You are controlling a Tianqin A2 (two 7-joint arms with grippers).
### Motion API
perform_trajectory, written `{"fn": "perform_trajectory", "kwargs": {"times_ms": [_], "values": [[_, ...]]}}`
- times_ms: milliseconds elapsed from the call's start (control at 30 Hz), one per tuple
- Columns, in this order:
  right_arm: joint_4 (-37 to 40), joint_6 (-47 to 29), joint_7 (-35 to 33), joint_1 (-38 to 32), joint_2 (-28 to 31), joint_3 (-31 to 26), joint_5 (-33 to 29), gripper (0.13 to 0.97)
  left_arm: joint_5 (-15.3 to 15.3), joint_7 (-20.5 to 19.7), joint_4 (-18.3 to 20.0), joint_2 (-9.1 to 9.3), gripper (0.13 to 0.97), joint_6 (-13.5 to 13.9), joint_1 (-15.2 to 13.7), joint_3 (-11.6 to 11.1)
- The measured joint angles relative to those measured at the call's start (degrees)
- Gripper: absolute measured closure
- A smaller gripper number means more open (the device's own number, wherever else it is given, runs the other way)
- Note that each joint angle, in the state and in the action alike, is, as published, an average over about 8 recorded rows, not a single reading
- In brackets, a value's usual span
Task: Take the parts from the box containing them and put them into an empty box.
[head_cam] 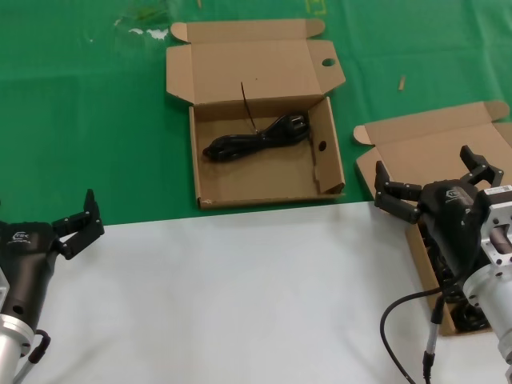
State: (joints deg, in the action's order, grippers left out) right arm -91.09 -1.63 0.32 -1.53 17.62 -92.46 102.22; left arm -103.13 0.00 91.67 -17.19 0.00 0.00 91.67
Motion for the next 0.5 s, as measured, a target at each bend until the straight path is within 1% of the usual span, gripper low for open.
{"fn": "perform_trajectory", "kwargs": {"times_ms": [500], "values": [[0.0, 0.0, 0.0, 0.0, 0.0, 0.0, 0.0, 0.129, 0.0, 0.0, 0.0, 0.0, 0.132, 0.0, 0.0, 0.0]]}}
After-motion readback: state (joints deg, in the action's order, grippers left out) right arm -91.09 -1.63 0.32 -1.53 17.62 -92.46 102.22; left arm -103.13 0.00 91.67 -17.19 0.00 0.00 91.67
